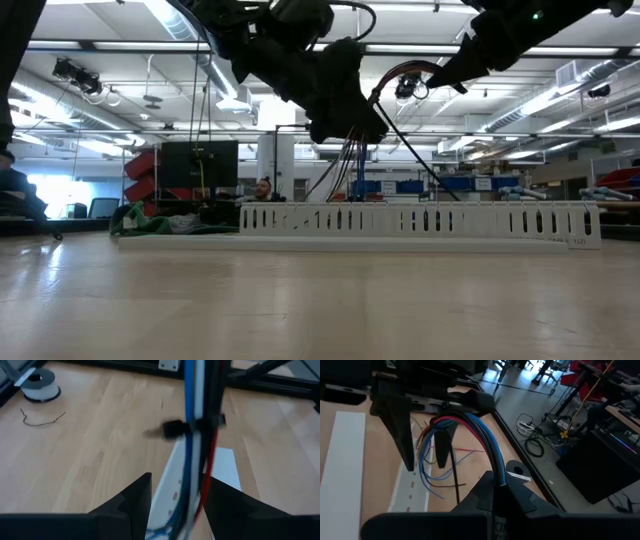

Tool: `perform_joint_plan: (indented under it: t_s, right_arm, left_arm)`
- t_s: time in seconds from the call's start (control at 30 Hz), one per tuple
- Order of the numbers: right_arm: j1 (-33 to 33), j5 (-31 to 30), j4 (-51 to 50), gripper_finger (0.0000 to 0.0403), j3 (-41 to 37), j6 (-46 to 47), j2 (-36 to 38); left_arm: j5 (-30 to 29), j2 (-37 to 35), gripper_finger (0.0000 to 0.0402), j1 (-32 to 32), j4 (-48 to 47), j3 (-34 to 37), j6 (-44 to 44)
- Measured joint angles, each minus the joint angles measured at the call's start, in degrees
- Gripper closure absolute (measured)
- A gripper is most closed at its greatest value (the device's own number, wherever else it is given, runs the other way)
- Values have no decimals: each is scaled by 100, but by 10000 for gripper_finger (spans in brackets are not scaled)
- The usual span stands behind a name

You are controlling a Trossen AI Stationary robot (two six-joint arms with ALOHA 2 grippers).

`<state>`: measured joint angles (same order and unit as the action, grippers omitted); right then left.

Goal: Ziptie cables
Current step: Put the ziptied cables into the white cable duct

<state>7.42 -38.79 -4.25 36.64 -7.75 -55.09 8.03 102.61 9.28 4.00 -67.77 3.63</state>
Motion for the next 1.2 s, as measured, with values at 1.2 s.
perform_joint_plan:
  t_s: [1.2]
  right_arm:
    - [9,128,-356,395,45,-10,371]
  left_arm:
    - [-1452,-1253,401,-48,-1789,-25,-1399]
